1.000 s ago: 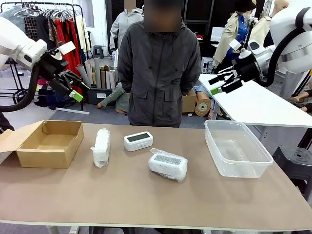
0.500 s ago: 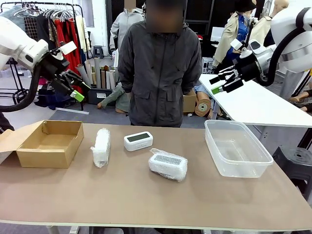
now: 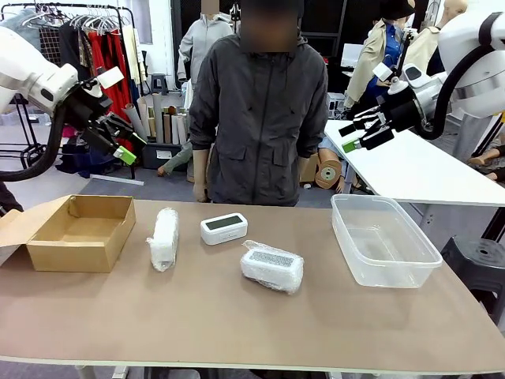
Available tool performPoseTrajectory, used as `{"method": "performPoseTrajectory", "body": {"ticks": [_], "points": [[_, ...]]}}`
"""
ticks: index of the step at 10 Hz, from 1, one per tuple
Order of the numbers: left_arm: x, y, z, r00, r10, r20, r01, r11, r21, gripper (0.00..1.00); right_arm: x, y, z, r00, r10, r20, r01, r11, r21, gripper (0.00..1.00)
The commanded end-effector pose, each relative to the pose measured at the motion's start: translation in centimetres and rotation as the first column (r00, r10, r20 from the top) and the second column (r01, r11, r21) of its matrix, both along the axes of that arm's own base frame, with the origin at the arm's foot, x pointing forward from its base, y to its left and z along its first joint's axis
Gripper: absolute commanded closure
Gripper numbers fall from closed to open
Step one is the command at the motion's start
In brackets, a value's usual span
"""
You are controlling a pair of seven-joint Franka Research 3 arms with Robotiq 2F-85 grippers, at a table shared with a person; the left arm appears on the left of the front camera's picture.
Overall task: Separate and place wrapped and unwrapped clocks.
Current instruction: Pick up the Digital clock indicated by the person.
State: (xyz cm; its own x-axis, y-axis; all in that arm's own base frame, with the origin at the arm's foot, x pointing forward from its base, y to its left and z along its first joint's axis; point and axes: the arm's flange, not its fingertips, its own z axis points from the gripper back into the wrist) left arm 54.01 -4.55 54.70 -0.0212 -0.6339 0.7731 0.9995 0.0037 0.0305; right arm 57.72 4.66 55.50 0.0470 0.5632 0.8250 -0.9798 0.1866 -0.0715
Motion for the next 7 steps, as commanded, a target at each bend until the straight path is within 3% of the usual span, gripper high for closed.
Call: {"method": "performPoseTrajectory", "body": {"ticks": [1, 7], "points": [[0.07, 0.09, 0.06, 1.0, 0.0, 0.001, 0.0, 1.0, -0.001, 0.0, -0.06, -0.01, 0.22, 1.0, -0.002, 0.005, 0.002, 1.0, 0.0, 0.0], [0.07, 0.09, 0.06, 1.0, 0.0, 0.001, 0.0, 1.0, -0.001, 0.0, -0.06, -0.01, 0.22, 1.0, -0.002, 0.005, 0.002, 1.0, 0.0, 0.0]]}}
